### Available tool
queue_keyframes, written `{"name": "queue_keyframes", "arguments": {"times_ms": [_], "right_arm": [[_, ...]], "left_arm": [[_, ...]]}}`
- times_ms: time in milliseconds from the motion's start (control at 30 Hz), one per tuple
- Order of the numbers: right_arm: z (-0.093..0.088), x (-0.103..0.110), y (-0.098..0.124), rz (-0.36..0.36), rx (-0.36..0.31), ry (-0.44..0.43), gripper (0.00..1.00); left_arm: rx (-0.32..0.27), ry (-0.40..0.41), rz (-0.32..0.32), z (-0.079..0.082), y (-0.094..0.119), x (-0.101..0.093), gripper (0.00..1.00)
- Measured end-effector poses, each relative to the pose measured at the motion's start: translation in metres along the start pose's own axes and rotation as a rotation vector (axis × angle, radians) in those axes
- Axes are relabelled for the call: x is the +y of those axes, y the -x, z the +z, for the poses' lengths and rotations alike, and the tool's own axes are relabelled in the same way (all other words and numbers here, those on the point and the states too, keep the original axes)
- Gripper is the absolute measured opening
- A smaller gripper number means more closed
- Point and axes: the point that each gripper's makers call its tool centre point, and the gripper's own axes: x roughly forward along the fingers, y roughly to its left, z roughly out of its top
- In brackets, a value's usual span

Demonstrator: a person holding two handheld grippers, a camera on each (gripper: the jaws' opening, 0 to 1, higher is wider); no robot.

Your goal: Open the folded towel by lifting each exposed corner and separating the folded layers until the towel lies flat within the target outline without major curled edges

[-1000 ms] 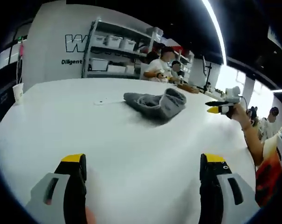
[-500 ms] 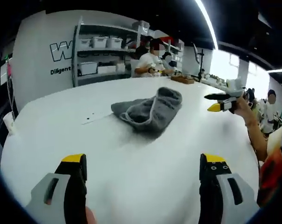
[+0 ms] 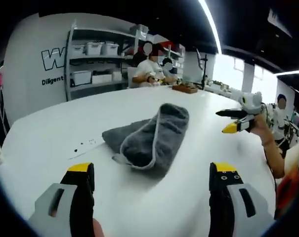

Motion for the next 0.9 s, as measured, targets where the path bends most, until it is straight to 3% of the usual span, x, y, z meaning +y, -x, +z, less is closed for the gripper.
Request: {"name": "queue_keyframes", "arguments": {"times_ms": [200, 367, 533, 700, 900], "right_arm": [[0.000, -0.001, 0.001, 0.002, -0.001, -0.003, 0.99], [-0.007, -0.006, 0.000, -0.039, 0.032, 0.026, 0.99], [-0.009, -0.002, -0.002, -0.015, 0.036, 0.014, 0.99], [-0.011, 0.001, -0.003, -0.003, 0.049, 0.017, 0.99], [-0.012, 0.002, -0.004, 0.003, 0.052, 0.011, 0.99]], "left_arm": [[-0.009, 0.011, 0.001, -0.011, -0.017, 0.002, 0.81], [0.001, 0.010, 0.012, -0.022, -0.022, 0.007, 0.73], [-0.044, 0.026, -0.004, -0.019, -0.029, 0.006, 0.56], [-0.023, 0.041, -0.004, -0.028, -0.036, 0.005, 0.51], [-0.066, 0.051, -0.013, -0.027, -0.043, 0.005, 0.28]]}}
